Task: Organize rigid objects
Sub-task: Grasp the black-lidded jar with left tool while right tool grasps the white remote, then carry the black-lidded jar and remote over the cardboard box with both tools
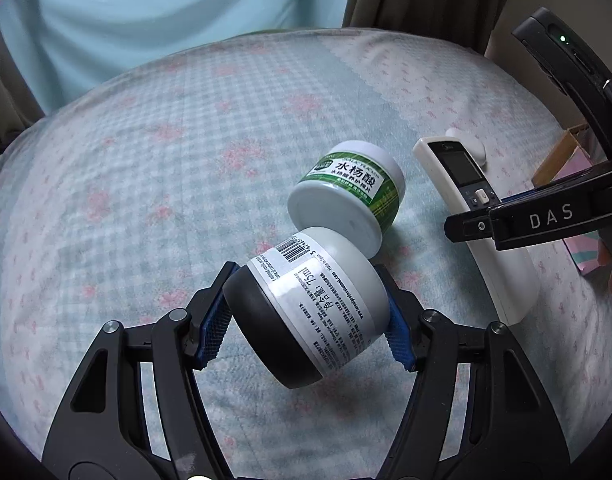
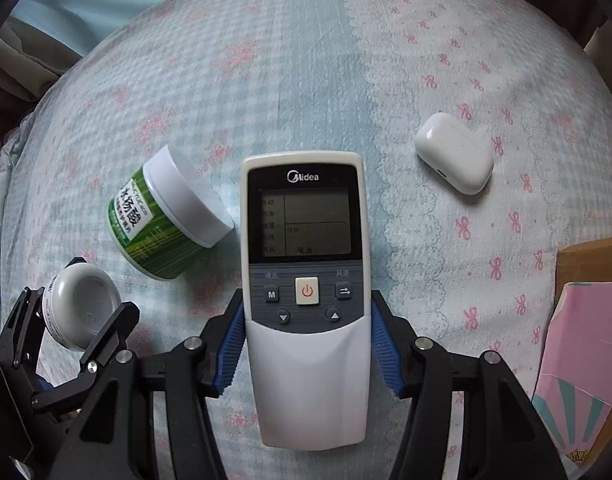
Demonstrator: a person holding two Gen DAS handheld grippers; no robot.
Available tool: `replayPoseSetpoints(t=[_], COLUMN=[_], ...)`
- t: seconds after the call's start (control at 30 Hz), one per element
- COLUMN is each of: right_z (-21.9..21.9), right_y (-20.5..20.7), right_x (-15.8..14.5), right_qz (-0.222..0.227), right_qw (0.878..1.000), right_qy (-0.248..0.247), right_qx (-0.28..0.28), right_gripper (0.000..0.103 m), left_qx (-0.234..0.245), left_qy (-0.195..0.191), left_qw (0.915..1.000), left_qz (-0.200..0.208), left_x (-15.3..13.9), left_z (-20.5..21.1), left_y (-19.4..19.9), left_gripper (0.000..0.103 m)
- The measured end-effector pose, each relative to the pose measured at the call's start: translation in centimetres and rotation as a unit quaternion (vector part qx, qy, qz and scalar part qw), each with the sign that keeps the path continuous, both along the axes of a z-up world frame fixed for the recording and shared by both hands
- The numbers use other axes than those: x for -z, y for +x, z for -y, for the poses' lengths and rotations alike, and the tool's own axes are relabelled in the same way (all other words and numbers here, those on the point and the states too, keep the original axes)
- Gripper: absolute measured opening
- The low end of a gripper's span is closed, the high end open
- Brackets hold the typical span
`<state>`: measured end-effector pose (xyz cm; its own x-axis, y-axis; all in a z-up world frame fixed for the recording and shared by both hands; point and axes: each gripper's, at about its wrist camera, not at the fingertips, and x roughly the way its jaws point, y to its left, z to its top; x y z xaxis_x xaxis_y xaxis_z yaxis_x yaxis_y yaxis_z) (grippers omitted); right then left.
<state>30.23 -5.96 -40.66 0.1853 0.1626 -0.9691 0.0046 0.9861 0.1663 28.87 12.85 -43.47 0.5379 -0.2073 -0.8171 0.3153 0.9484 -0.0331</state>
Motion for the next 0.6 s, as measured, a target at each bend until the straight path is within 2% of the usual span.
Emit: replayPoseSetpoints(t=[0.2,0.6], right_z=[1.0,5.3], right_y=[-1.4,-4.8], right_x=[-3.5,-12.3], right_qz=[0.017,0.057], right_qw=[1.000,0.996], right_qy=[0.017,0.052], right_qx=[0.003,0.034], right_gripper=[0.053,0.053], left_qx=[-0.015,-0.033], left_qy=[-0.006,-0.011], left_qw=[0.9998,0.9992], left_qz=[0.009,0.021], left_x=[-3.5,-13.3], left_z=[-0.1,2.3], left_y=[-0.8,-3.6], left_gripper=[0.063,0.063])
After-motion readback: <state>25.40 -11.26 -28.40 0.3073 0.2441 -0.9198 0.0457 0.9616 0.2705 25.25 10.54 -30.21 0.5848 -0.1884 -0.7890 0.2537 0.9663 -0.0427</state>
